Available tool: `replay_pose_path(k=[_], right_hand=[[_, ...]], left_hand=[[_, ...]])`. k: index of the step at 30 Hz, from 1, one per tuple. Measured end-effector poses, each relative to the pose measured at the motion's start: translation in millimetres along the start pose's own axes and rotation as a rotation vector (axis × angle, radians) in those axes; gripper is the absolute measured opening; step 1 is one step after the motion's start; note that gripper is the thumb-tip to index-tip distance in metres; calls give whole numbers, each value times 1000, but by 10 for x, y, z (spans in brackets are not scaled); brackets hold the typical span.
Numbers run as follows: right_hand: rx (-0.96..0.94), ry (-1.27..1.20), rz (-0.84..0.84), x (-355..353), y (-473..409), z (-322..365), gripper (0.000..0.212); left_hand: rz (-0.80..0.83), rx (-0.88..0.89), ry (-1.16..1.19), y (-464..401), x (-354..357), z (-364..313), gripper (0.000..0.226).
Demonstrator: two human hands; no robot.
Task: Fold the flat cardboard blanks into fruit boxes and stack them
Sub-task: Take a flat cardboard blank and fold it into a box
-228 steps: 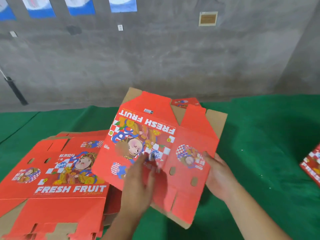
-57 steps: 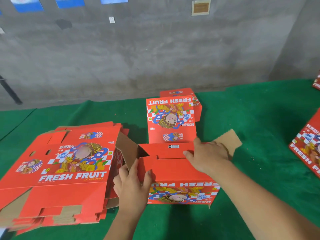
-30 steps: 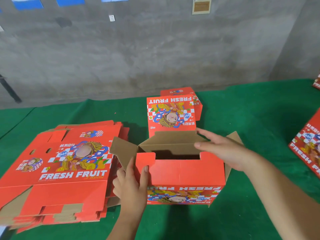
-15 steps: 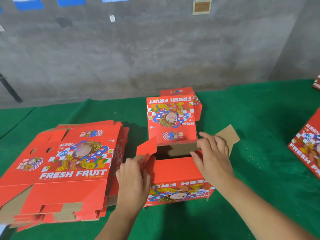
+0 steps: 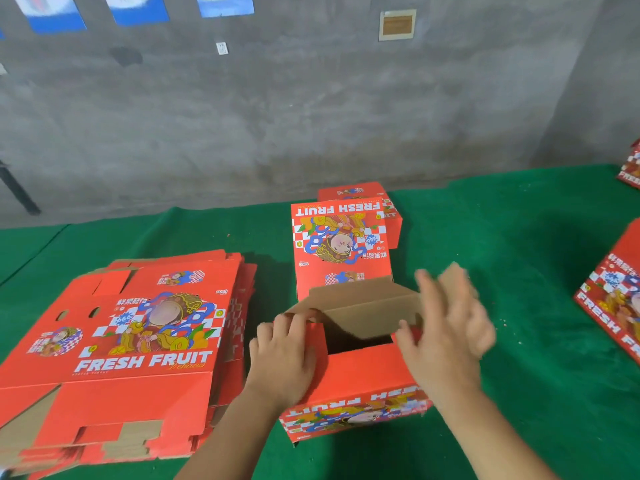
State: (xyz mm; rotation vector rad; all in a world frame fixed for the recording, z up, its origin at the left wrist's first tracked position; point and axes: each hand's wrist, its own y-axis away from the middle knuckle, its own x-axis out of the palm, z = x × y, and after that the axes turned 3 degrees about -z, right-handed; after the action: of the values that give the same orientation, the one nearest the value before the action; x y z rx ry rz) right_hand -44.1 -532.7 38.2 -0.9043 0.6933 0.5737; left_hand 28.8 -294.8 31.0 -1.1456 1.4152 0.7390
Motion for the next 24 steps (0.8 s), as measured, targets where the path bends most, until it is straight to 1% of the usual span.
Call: replay_pose_path(k=[1,2,3,4,5,6,8,10,13,14,15,16,17,18,19,20,22,23,24], right_hand=[[119,-69,-16,-12,36,-73,101],[191,-129,10,-8,76,-137,108],[220,-184,61,4,118,-176,112],[225,-236,99,20,158,-206,113],[227,-282,100,29,186,-226,113],[219,-316,68,31,205,-237,113],[149,-382,0,17,237,-248,113],[67,-439,48,3,289,-255,112],[22,-405,146,34,382,-272,101],[10,-394,151,54,397,-300,92],[-20,-378,151,63,391,-329,80],[-53,-364,149,60,360,-349,64],[-54,-368,157,57,317,-350,48],[-12,-411,171,52,253,-344,37],[68,-490,194,32,167,-315,31],[153,-576,239,6,74,-277,35],[274,-635,386,5,-102,-271,47],[282,-607,493,19,-165,-275,46],[272,-552,594,32,-206,-276,40]], left_hand=[[14,-24,-17,-52,1,-23,46],[20,-41,-13,-87,7,-46,44],[10,-56,-3,-108,12,-68,42],[-11,-76,2,-123,22,-87,40],[-42,-91,3,-134,33,-100,37],[-72,-102,8,-139,43,-111,35],[-108,-116,62,-151,50,-116,30],[-119,-133,155,-176,64,-90,31],[-87,-173,315,-198,23,-48,57],[-68,-170,349,-213,10,-46,67],[-46,-165,379,-207,-10,-55,73],[-32,-145,407,-193,-15,-45,72],[-35,-137,488,-173,-17,-27,65],[-47,-149,609,-152,-24,-11,54],[-53,-189,735,-137,-6,22,46],[-70,-198,812,-122,12,52,47],[-104,-189,792,-72,40,75,58],[-116,-217,746,-51,55,69,57],[-117,-250,699,-52,69,51,48]])
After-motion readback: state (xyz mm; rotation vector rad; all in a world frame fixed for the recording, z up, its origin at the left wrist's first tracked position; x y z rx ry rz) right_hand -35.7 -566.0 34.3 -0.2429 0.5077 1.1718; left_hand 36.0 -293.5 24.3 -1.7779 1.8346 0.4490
